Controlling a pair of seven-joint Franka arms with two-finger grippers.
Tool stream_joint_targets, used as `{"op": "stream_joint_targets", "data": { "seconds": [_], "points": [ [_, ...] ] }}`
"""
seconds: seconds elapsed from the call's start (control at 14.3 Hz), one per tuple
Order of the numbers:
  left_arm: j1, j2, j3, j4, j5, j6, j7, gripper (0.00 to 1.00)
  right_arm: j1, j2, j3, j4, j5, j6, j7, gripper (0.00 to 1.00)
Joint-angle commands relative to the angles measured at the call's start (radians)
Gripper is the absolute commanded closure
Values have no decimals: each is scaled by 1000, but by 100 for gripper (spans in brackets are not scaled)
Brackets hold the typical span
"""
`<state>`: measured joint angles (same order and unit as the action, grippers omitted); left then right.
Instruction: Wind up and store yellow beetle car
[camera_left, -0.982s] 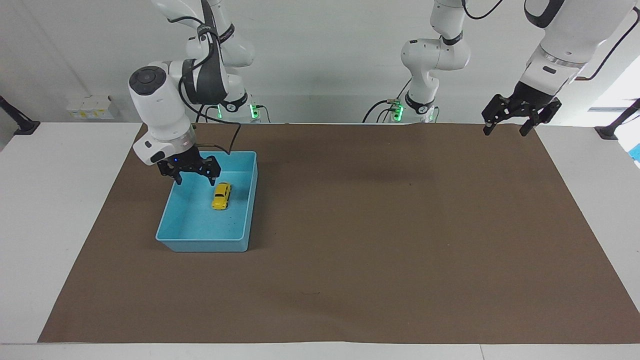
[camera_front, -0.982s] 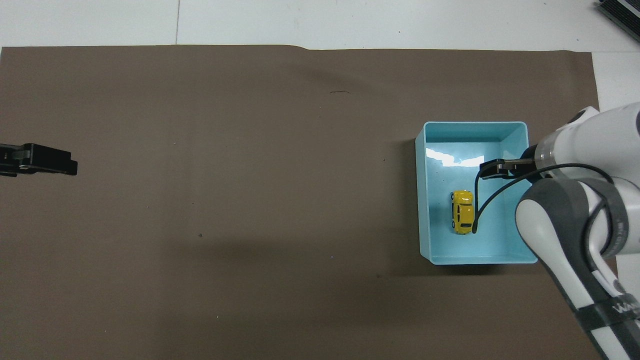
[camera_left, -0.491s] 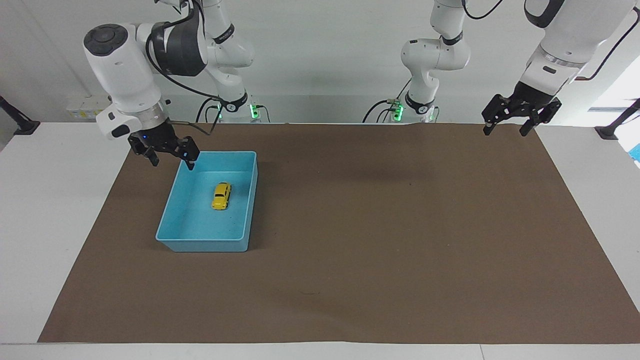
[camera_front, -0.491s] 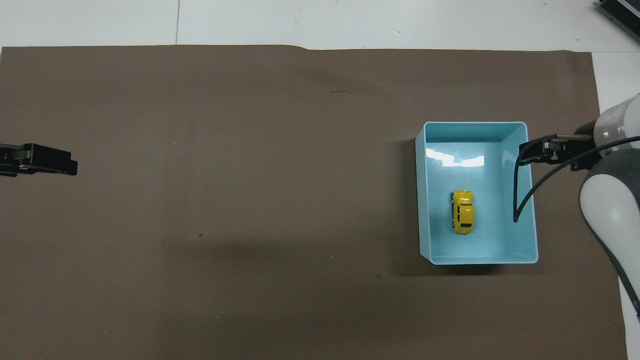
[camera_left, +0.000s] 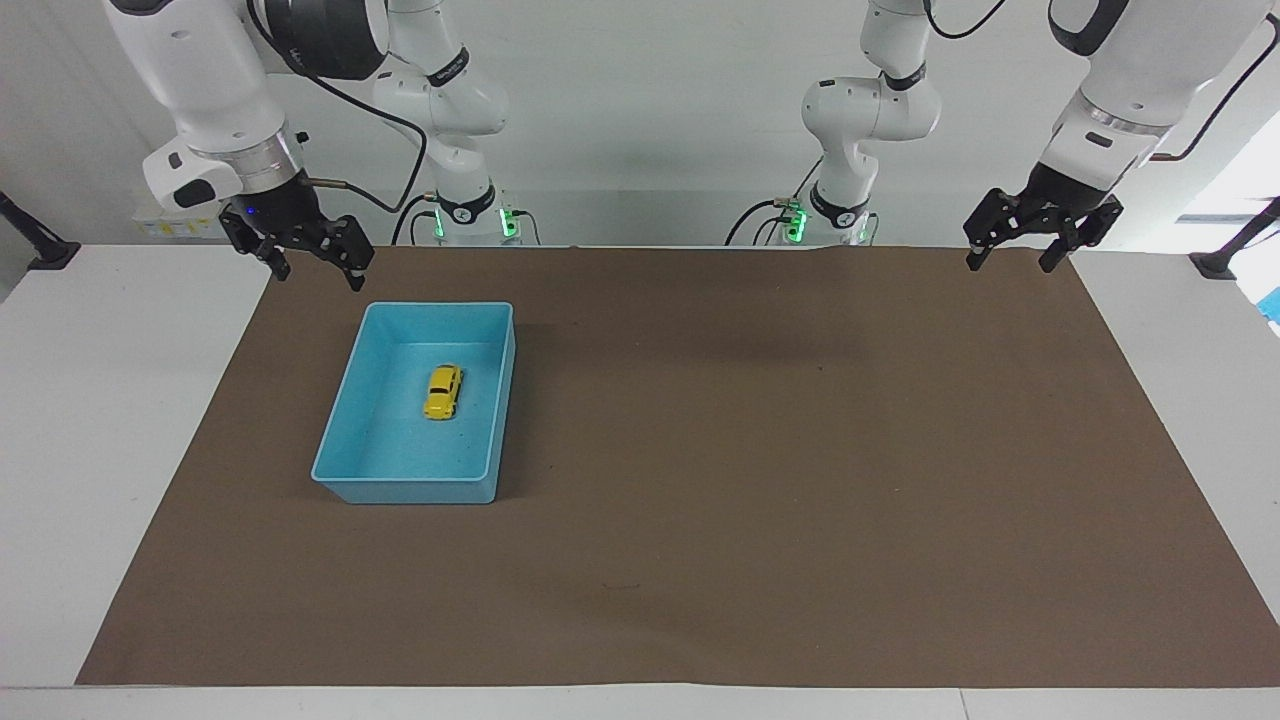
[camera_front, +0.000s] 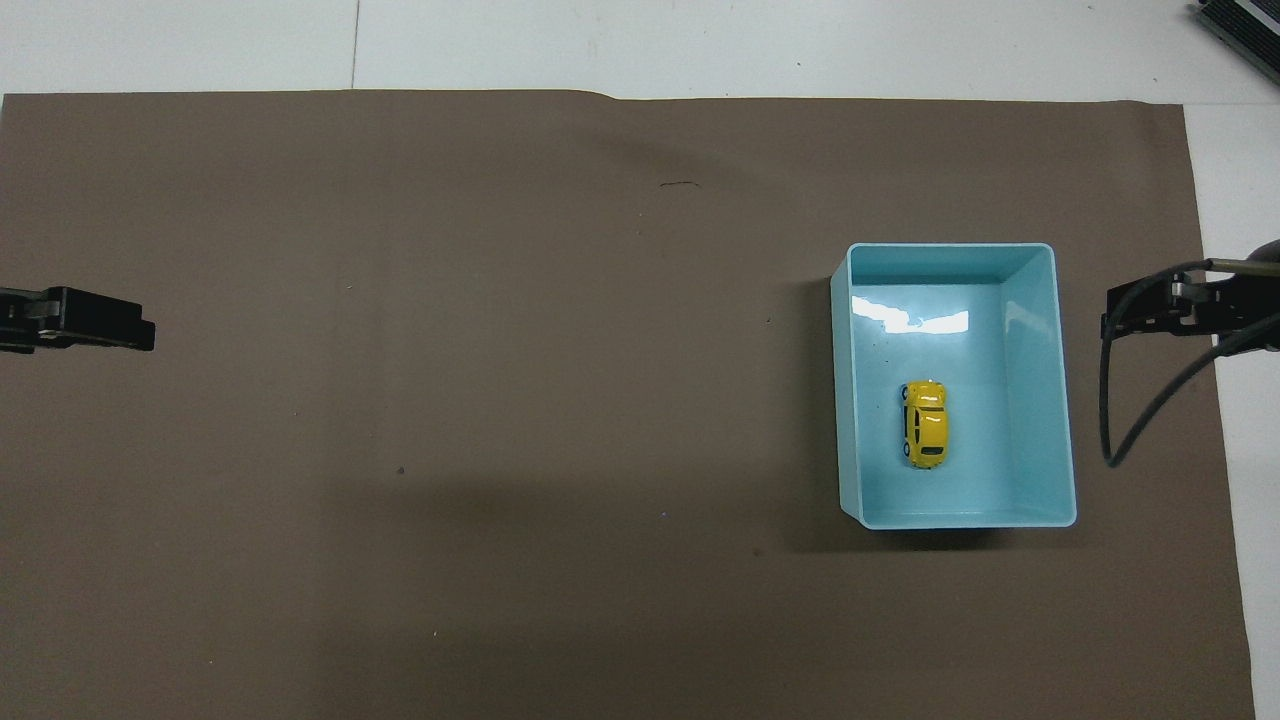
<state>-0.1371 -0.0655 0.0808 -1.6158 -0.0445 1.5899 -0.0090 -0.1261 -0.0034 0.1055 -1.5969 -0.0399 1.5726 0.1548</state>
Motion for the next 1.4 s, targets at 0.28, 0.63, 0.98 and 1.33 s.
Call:
{"op": "stream_joint_targets", "data": {
  "seconds": [0.28,0.63,0.98,1.33],
  "points": [
    [17,1,-10,13,12,-18,8,0,43,-27,-78,9,11,-37,3,0],
    [17,1,-10,13,12,-18,8,0,43,-38,-69,2,26,-26,8,0],
    [17,1,-10,13,12,-18,8,0,43,-41,-69,0,31,-26,5,0],
    [17,1,-10,13,12,-19,8,0,45,-41,-61,0,55,-37,2,0]
  ]
}}
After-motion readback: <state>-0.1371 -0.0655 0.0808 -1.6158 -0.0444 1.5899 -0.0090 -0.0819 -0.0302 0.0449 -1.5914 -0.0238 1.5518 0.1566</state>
